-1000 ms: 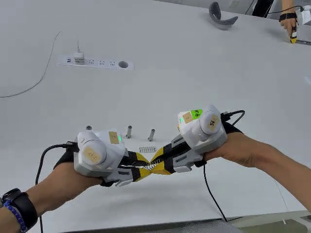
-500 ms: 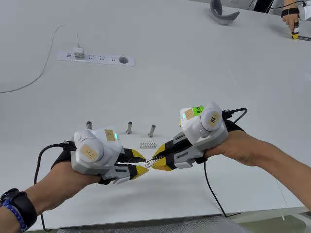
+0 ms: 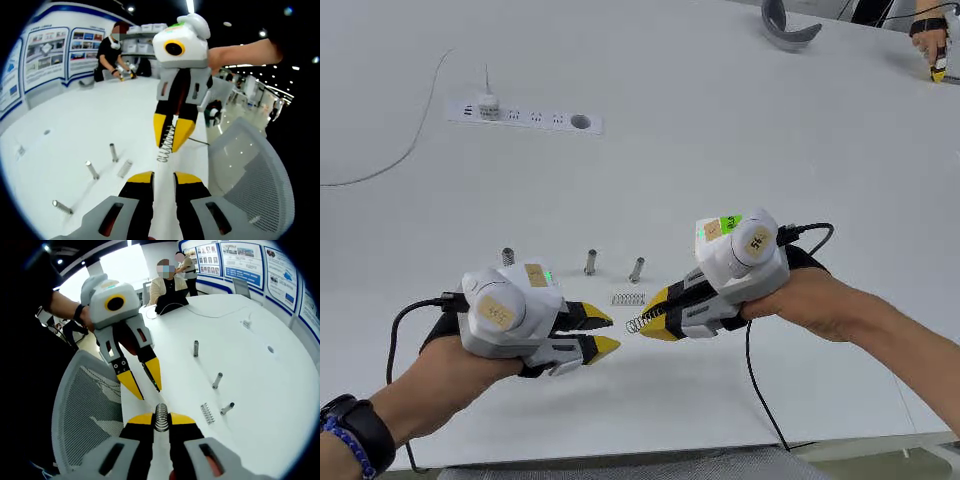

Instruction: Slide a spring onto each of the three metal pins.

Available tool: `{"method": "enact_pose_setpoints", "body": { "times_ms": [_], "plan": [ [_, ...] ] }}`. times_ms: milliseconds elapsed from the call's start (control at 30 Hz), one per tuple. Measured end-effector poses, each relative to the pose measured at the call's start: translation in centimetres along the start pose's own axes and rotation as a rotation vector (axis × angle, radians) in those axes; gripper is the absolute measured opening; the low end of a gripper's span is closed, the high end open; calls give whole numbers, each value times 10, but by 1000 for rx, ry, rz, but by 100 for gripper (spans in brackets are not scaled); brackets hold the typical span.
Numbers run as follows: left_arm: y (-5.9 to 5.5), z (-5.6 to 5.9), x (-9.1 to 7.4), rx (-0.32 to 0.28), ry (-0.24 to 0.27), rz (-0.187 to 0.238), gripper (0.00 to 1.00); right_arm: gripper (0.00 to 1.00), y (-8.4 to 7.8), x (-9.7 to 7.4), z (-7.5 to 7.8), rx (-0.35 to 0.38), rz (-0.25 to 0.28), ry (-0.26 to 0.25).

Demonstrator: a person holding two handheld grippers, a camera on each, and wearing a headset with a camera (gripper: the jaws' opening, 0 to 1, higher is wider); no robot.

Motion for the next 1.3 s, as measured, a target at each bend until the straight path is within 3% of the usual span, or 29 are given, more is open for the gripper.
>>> {"method": "enact_pose_setpoints", "body": {
  "times_ms": [467, 833, 1300],
  "plan": [
    [-13, -12, -10, -57, 71, 11, 17, 12, -5, 9, 12, 17, -37, -39],
    [-26, -27, -22, -96, 143, 4, 24, 12, -12, 18, 23, 24, -85, -75],
    [-40, -48, -35, -135, 233, -6, 31, 12, -5, 23, 44, 24, -104, -121]
  ]
}}
Point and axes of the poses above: the centre of the closed fingertips' face, and the gripper's own axes: x roughly forward along the fingers, z roughly to its right, y roughly out of its top, the point moved 4 cm from there along -x, roughly backward along the fingers
